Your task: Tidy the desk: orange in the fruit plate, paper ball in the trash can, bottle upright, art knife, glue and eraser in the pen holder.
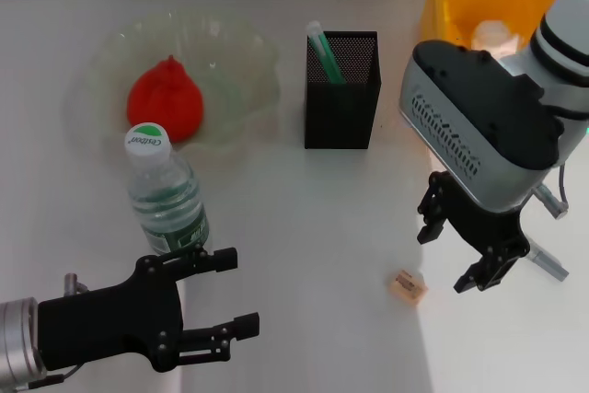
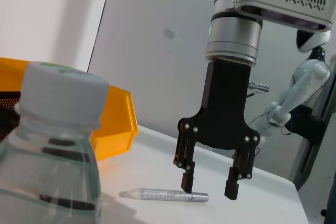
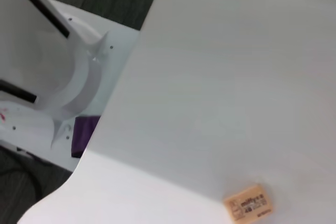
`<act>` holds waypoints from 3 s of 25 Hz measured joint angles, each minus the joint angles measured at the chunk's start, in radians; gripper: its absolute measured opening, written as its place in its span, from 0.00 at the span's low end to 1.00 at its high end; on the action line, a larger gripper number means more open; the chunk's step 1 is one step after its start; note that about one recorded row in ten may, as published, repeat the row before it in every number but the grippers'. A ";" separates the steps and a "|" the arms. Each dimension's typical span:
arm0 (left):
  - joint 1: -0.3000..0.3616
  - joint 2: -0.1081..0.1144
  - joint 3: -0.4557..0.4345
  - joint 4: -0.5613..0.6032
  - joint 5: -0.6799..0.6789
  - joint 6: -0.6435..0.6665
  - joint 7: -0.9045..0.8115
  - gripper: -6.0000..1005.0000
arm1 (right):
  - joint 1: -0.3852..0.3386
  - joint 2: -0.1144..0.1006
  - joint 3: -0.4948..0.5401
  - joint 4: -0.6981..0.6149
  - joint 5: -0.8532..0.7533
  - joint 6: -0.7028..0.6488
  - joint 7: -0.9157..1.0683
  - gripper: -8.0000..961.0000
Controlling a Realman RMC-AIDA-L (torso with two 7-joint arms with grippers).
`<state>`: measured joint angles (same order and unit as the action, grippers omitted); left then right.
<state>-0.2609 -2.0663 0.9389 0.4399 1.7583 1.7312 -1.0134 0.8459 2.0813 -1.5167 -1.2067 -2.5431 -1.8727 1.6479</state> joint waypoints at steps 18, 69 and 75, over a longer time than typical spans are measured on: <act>0.004 -0.003 -0.013 0.000 0.000 -0.010 0.003 0.84 | 0.010 0.006 -0.224 0.102 0.074 0.205 -0.098 0.58; -0.003 -0.003 -0.015 -0.010 -0.002 -0.012 0.003 0.84 | 0.010 0.008 -0.326 0.140 0.082 0.289 -0.110 0.49; 0.002 -0.003 -0.015 -0.010 -0.002 -0.007 0.003 0.84 | -0.008 0.007 -0.303 0.100 0.079 0.280 -0.100 0.42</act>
<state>-0.2591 -2.0693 0.9234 0.4295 1.7563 1.7244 -1.0108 0.8382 2.0883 -1.8194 -1.1066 -2.4643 -1.5928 1.5478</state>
